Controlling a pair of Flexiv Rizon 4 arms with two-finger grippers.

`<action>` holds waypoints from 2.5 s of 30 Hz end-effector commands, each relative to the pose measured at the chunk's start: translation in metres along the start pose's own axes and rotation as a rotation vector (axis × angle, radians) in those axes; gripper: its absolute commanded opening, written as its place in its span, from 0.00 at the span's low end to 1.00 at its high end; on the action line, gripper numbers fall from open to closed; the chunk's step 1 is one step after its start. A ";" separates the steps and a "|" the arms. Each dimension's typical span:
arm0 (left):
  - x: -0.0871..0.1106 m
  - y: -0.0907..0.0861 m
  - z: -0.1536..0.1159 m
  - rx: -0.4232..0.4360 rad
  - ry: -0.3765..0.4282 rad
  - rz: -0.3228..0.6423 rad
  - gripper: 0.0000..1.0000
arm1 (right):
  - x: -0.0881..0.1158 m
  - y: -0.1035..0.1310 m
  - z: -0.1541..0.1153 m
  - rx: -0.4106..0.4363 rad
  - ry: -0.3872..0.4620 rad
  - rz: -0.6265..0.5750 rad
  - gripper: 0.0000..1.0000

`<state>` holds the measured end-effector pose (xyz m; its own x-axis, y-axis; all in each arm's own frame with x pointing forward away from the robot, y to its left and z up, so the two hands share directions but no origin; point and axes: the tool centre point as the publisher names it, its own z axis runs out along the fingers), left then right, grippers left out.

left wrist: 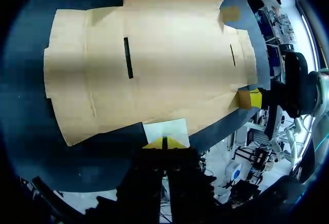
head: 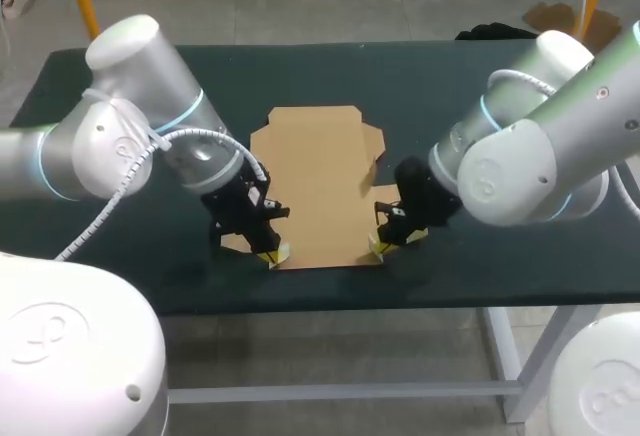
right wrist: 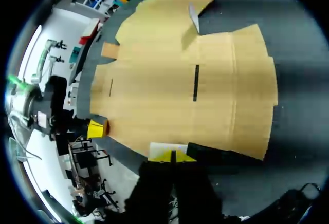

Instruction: Assemble the packaging by folding the flat box into shape, placing the metal phone stand inside, and closing the box properly

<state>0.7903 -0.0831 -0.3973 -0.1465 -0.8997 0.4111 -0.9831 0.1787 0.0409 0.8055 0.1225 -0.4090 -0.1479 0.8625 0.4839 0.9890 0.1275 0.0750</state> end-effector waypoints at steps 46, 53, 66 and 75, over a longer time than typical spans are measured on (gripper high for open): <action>0.013 0.002 0.029 0.274 -0.178 -0.039 0.00 | 0.002 -0.003 0.034 -0.062 -0.133 -0.031 0.00; 0.007 -0.004 0.032 0.248 -0.179 -0.057 0.00 | -0.004 -0.002 0.043 -0.055 -0.141 -0.026 0.00; 0.004 -0.005 0.006 0.207 -0.111 -0.048 0.00 | -0.005 0.005 0.010 -0.086 -0.042 -0.052 0.00; 0.000 -0.007 -0.027 0.212 -0.031 0.006 0.00 | -0.013 0.021 -0.022 -0.067 0.097 -0.089 0.00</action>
<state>0.8045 -0.0873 -0.3837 -0.1440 -0.9211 0.3618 -0.9839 0.0941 -0.1520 0.8216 0.1193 -0.4113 -0.2164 0.9062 0.3632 0.9660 0.1450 0.2138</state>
